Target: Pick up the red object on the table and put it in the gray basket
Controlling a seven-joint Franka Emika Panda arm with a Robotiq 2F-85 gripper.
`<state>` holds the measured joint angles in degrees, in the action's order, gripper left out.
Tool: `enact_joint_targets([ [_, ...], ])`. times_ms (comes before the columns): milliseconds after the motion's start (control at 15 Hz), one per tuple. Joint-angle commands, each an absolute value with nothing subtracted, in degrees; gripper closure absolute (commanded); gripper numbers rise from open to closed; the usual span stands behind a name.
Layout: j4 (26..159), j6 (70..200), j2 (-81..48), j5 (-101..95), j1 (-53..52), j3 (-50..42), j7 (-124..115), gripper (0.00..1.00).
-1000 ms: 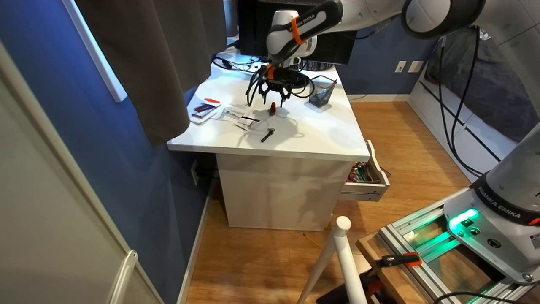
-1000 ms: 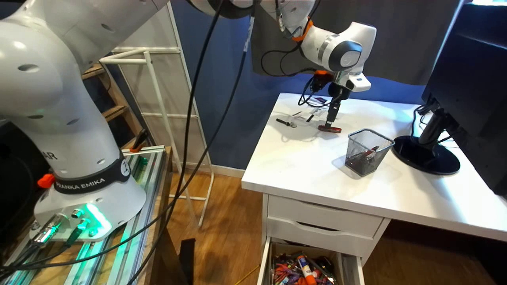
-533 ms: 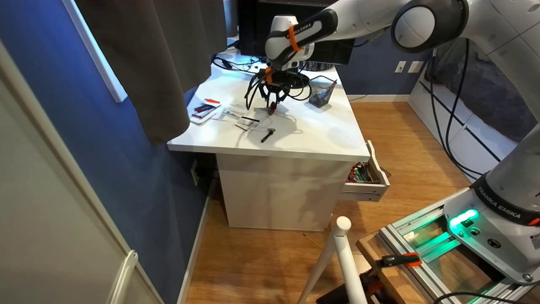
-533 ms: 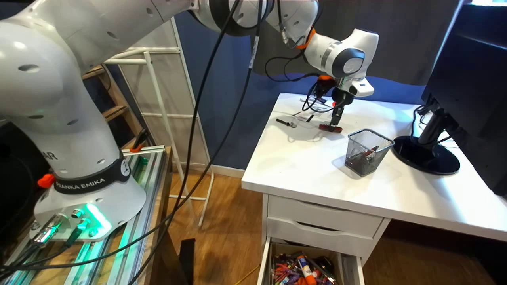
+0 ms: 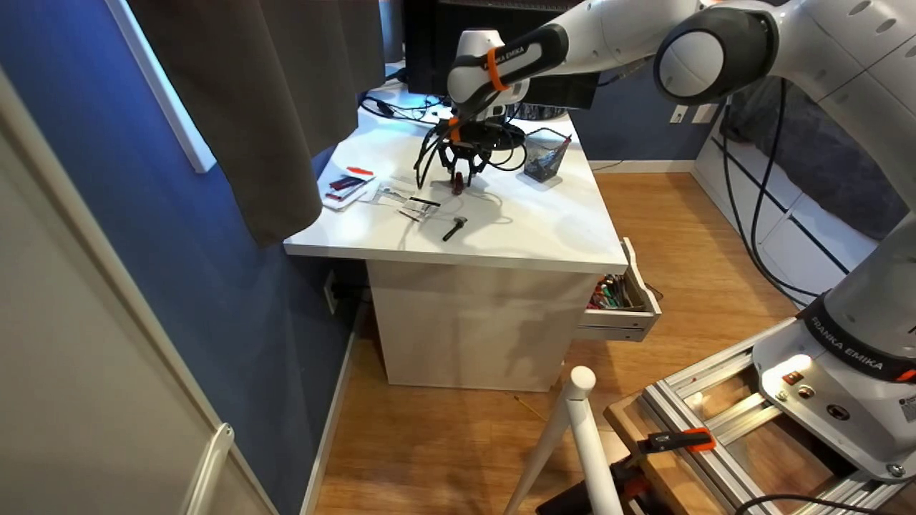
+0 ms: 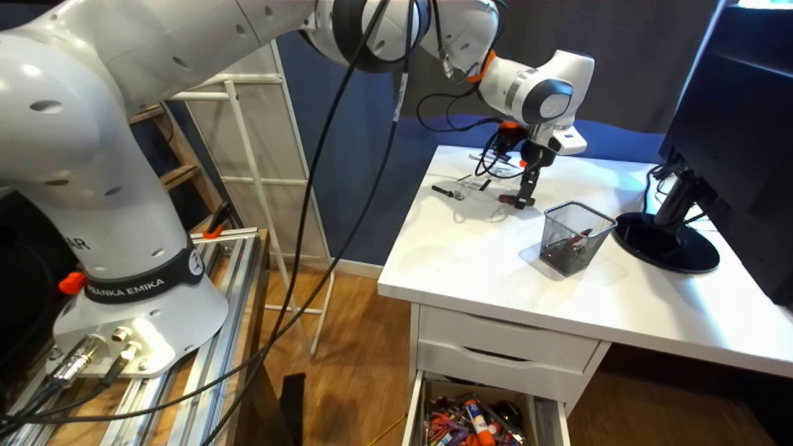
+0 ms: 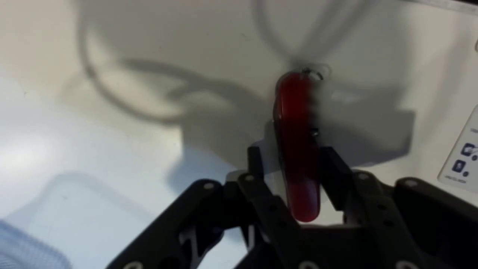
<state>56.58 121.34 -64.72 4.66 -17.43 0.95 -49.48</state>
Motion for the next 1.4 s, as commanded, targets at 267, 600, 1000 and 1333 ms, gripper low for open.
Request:
enact_joint_targets([
  [267, 57.3, 116.1, -61.3, 4.8, -17.3, 0.2, -52.2, 0.93],
  [600, 66.1, 119.3, -53.0, 6.5, -14.4, -1.8, -58.7, 0.93],
  [1000, 78.9, 121.9, -42.7, 6.6, -11.0, -2.7, -64.9, 0.93],
  [1333, 88.1, 128.9, -36.0, 6.3, -10.0, -3.2, -68.5, 0.93],
])
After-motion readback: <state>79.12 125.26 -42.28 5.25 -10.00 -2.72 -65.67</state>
